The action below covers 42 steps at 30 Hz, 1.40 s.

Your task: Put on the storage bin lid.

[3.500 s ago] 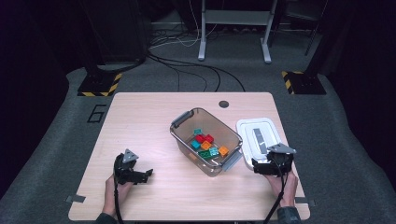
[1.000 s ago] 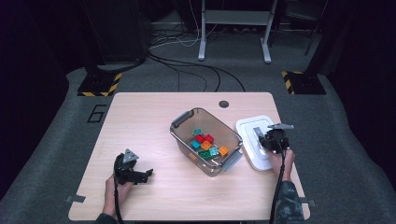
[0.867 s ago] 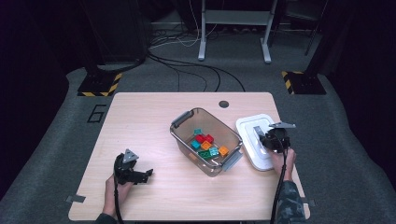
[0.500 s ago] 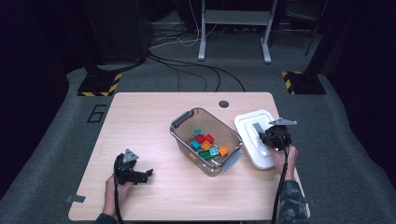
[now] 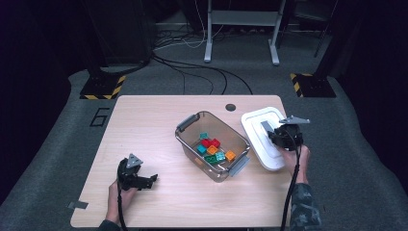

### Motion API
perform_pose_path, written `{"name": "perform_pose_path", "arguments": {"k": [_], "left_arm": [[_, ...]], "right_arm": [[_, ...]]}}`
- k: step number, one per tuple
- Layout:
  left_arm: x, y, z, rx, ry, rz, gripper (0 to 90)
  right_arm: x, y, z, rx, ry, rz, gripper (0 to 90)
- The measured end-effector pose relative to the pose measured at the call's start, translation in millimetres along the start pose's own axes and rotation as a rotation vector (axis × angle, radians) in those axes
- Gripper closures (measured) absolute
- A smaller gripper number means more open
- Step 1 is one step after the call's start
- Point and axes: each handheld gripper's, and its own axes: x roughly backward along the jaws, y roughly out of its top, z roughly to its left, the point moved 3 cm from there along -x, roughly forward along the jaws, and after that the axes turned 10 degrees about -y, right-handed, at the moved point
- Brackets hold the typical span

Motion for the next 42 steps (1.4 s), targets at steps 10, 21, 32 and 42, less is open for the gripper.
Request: {"name": "perform_pose_path", "arguments": {"k": [10, 21, 32, 42], "left_arm": [[-0.2, 0.0, 0.0, 0.002, -0.001, -0.001, 1.1], [-0.3, 0.1, -0.3, 0.008, -0.001, -0.003, 1.1], [-0.1, -0.1, 0.1, 0.000, 0.001, -0.001, 1.1], [-0.1, -0.1, 0.2, -0.003, 0.000, 0.000, 1.1]], "right_arm": [[13.3, 18.2, -3.1, 0.026, 0.005, -0.015, 66.8], [30.6, 43.9, -1.2, 0.046, 0.025, -0.051, 66.8], [51.7, 70.8, 19.5, 0.093, 0.089, -0.094, 66.8], [55.6, 78.4, 46.1, 0.114, 0.147, -0.093, 66.7]]}}
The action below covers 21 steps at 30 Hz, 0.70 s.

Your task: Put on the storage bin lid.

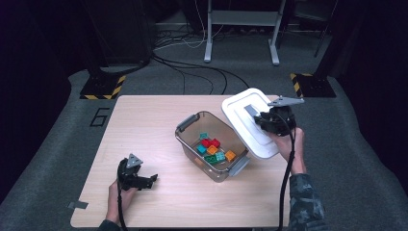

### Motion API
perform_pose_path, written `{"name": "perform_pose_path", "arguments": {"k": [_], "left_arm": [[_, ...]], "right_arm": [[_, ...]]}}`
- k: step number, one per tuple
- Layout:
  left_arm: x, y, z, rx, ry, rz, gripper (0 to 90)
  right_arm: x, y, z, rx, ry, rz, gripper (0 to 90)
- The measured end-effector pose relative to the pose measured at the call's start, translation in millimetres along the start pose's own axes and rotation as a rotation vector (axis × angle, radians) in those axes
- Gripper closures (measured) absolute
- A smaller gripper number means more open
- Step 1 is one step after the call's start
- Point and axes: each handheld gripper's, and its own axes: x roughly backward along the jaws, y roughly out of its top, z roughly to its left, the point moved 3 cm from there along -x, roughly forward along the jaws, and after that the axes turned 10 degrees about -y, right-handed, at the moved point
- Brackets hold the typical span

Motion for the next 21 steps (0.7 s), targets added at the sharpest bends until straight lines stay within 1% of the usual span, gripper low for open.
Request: {"name": "perform_pose_path", "arguments": {"k": [1, 2, 4, 5, 6, 7, 9, 11, 12, 14, 15, 16, 17, 19, 20, 21], "left_arm": [[0.0, 0.0, 0.0, 0.000, 0.000, 0.000, 1.1], [0.0, 0.0, 0.0, 0.000, 0.000, 0.000, 1.1], [0.0, 0.0, 0.0, 0.001, 0.000, 0.000, 1.1], [0.0, 0.0, 0.0, 0.001, 0.000, 0.000, 1.1], [0.0, 0.0, 0.0, 0.000, 0.000, 0.000, 1.1], [0.0, 0.0, 0.0, 0.000, 0.000, 0.000, 1.1], [0.0, 0.0, -0.1, 0.001, 0.000, -0.001, 1.1], [-0.1, 0.0, 0.0, 0.000, -0.001, -0.001, 1.1], [0.0, 0.0, -0.1, 0.000, 0.000, -0.001, 1.1], [-0.1, 0.1, 0.0, 0.000, 0.000, -0.002, 1.1], [-0.1, 0.1, 0.0, 0.000, 0.000, -0.002, 1.1], [0.0, 0.0, -0.1, 0.000, 0.000, -0.001, 1.1], [0.0, 0.0, 0.0, 0.000, 0.000, 0.000, 1.1], [0.3, -0.1, 0.1, -0.004, -0.001, 0.004, 1.1], [0.3, -0.1, 0.1, -0.004, -0.001, 0.004, 1.1], [0.3, -0.1, 0.1, -0.004, -0.001, 0.004, 1.1]], "right_arm": [[-0.2, 1.0, 3.1, 0.006, 0.006, -0.002, 66.7], [-0.8, 2.8, 9.8, 0.011, 0.020, -0.002, 66.7], [-1.4, 4.4, 16.7, 0.015, 0.027, 0.001, 66.8], [-1.4, 4.4, 16.7, 0.015, 0.027, 0.001, 66.8], [-2.5, 5.4, 22.4, 0.025, 0.037, -0.001, 66.7], [-2.5, 5.4, 22.4, 0.025, 0.037, -0.001, 66.7], [-4.5, 5.7, 30.2, 0.024, 0.052, 0.004, 66.7], [-5.3, 5.6, 32.7, 0.024, 0.058, 0.004, 66.7], [-7.1, 5.4, 37.6, 0.027, 0.069, 0.006, 66.7], [-8.8, 5.8, 43.2, 0.028, 0.081, 0.010, 66.7], [-8.8, 5.8, 43.2, 0.028, 0.081, 0.010, 66.7], [-10.4, 6.7, 49.0, 0.034, 0.093, 0.010, 66.7], [-10.4, 6.7, 49.0, 0.034, 0.093, 0.010, 66.7], [-12.9, 8.6, 58.0, 0.039, 0.106, 0.014, 66.7], [-12.9, 8.6, 58.0, 0.039, 0.106, 0.014, 66.7], [-14.9, 10.1, 64.9, 0.046, 0.118, 0.017, 66.7]]}}
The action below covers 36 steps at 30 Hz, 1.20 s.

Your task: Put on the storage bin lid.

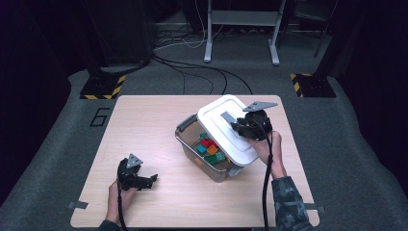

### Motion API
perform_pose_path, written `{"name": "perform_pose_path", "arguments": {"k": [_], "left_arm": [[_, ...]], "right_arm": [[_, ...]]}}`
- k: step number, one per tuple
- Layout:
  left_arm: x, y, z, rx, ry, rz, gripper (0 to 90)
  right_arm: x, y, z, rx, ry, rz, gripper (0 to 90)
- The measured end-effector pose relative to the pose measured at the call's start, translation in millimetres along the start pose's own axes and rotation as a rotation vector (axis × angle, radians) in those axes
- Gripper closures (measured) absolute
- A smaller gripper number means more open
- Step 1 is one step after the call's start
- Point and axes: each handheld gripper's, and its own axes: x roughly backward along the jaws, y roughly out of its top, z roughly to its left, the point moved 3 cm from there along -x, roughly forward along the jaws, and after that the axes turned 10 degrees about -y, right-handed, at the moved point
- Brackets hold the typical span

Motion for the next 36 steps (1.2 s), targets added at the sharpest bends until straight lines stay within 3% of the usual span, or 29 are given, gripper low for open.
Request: {"name": "perform_pose_path", "arguments": {"k": [14, 22, 36], "left_arm": [[-0.1, 0.2, -0.5, 0.008, -0.002, -0.003, 1.2], [-0.4, 0.2, -0.7, 0.012, -0.001, -0.007, 1.2], [-0.1, 0.2, -0.4, 0.009, -0.002, -0.003, 1.3]], "right_arm": [[-19.8, 6.7, 32.2, 0.030, 0.059, 0.034, 66.7], [-34.3, 5.8, 51.5, 0.073, 0.077, 0.073, 66.6], [-49.4, -1.3, 65.8, 0.109, 0.075, 0.109, 66.6]]}}
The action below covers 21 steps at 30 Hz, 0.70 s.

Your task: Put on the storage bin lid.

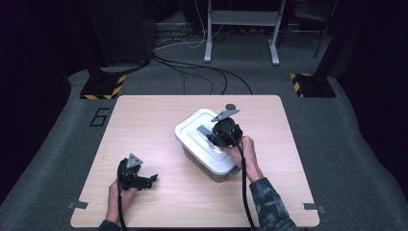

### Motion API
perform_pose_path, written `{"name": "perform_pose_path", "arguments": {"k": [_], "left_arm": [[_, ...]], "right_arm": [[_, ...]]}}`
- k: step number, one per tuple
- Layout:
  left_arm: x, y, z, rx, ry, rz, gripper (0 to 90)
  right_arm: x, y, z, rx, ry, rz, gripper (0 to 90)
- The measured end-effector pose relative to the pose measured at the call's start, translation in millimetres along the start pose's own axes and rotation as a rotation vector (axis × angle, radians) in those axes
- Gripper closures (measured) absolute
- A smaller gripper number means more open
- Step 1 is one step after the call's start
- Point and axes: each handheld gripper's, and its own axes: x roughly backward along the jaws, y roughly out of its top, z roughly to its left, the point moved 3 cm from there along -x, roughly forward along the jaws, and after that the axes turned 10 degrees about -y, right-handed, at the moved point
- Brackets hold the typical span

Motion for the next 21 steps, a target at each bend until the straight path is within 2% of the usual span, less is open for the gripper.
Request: {"name": "perform_pose_path", "arguments": {"k": [4, 5, 18, 19, 20, 21], "left_arm": [[0.0, 0.0, 0.0, 0.000, 0.000, 0.000, 1.4], [0.0, 0.0, 0.1, -0.001, 0.000, 0.000, 1.4], [0.5, 0.0, 0.4, -0.009, -0.001, 0.007, 1.4], [0.7, -0.1, 0.6, -0.012, -0.001, 0.010, 1.4], [0.7, -0.1, 0.6, -0.012, -0.001, 0.010, 1.4], [0.5, 0.0, 0.4, -0.009, -0.001, 0.006, 1.4]], "right_arm": [[-2.9, -0.3, 0.5, 0.019, 0.001, 0.011, 66.6], [-3.3, -0.1, 0.9, 0.007, 0.001, 0.007, 66.6], [-3.7, -3.0, 0.1, -0.011, 0.011, -0.003, 65.9], [-3.9, -3.1, 0.0, -0.012, 0.013, -0.003, 63.0], [-3.9, -3.2, -0.3, -0.012, 0.007, -0.004, 53.8], [-4.3, -3.3, -1.2, -0.015, 0.004, -0.008, 49.1]]}}
